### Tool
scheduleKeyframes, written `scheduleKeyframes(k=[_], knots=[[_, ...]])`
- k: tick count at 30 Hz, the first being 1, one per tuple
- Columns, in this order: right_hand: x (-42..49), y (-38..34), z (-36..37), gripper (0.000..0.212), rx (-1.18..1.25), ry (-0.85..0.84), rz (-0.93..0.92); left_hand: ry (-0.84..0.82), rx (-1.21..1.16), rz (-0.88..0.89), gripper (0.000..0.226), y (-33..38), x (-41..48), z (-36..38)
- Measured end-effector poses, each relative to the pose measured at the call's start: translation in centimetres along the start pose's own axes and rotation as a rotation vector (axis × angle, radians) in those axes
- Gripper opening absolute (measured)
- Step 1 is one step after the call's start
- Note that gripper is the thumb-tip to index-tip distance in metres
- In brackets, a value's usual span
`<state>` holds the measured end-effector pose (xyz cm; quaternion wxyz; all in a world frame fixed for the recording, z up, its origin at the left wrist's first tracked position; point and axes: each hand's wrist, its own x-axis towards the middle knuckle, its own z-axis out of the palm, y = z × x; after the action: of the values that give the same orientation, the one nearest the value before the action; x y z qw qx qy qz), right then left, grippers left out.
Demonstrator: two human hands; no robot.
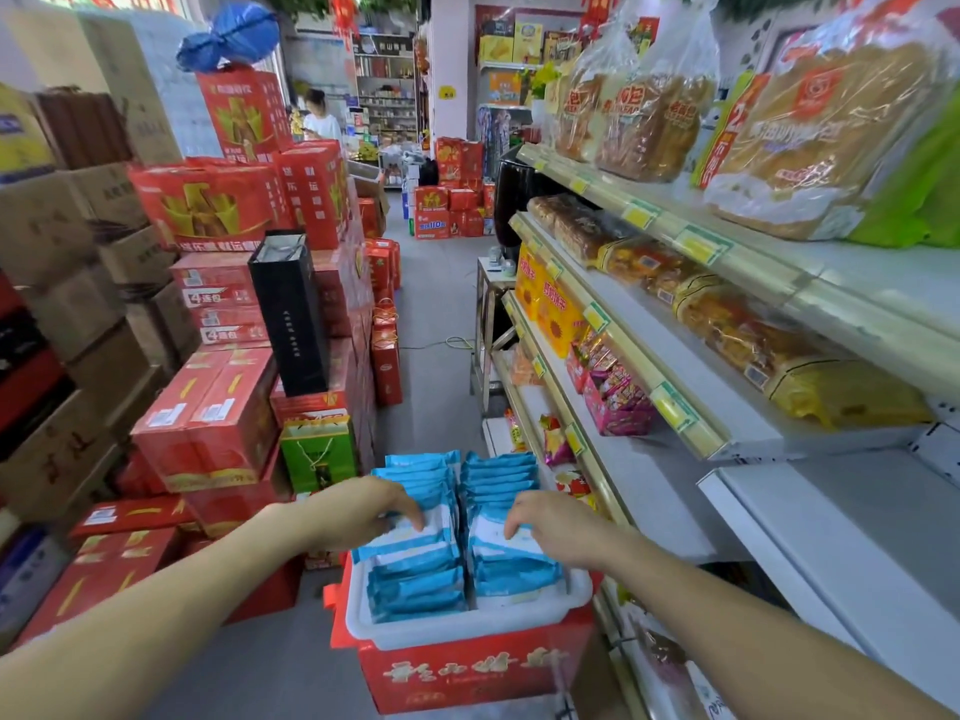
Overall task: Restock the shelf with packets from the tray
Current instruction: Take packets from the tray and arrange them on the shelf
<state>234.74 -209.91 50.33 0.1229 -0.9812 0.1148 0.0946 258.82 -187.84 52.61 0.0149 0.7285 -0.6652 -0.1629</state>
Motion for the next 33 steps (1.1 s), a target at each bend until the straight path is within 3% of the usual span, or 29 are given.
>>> scheduleKeyframes(k=[5, 10, 17, 20, 24, 33], knots=[[-2.3, 0.5, -11.4, 0.045, 0.137, 0.037, 0.032, 0.042, -0.028, 0.025, 0.049, 1.7, 1.8, -8.9], [-7.1, 1.9, -24.7, 0.043, 0.147, 0.225, 0.066, 0.102, 0.067, 0.122, 0.050, 4.7, 5.7, -21.0], [-17.8, 4.3, -37.4, 0.041, 0.057, 0.420, 0.194, 0.279, -0.068, 0.309, 0.050, 14.3, 9.9, -34.1], [-23.6, 5.7, -39.9, 0.040, 0.045, 0.510, 0.272, 0.327, -0.166, 0.433, 0.048, 18.6, 12.5, -36.9], [-33.0, 7.7, -40.8, 0.039, 0.055, 0.569, 0.443, 0.294, -0.122, 0.584, 0.043, 24.8, 16.6, -38.6], [-51.8, 12.9, -36.4, 0.040, 0.048, 0.594, 0.878, 0.244, -0.088, 0.844, 0.047, 40.3, 22.5, -38.2]])
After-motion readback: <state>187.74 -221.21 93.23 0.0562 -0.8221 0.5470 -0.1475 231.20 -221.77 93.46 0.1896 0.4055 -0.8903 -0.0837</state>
